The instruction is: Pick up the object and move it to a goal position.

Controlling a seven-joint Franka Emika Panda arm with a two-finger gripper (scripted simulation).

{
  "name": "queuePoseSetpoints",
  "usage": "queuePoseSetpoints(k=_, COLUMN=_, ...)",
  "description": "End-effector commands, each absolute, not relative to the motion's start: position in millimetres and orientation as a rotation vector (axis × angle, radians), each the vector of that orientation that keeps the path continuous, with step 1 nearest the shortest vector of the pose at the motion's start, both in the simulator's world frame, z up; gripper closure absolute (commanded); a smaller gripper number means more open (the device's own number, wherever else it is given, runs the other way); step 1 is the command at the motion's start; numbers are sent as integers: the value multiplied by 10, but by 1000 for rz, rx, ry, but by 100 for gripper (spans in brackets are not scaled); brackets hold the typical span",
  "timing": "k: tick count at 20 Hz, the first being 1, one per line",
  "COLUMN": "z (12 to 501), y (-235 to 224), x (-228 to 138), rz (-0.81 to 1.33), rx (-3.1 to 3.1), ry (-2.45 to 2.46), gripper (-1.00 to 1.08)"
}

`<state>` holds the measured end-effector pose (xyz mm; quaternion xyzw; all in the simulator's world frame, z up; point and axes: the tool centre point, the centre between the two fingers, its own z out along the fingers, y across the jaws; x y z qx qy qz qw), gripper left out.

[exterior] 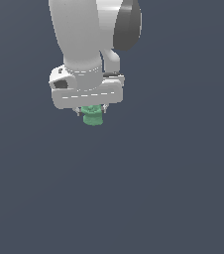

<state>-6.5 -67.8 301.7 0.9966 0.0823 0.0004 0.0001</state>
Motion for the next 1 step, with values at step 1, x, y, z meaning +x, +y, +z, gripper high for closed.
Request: queuePoseSetpoints(k=1, z=3009, y=-675, x=-63, rz=0, rx=3131, ry=259, gripper=108)
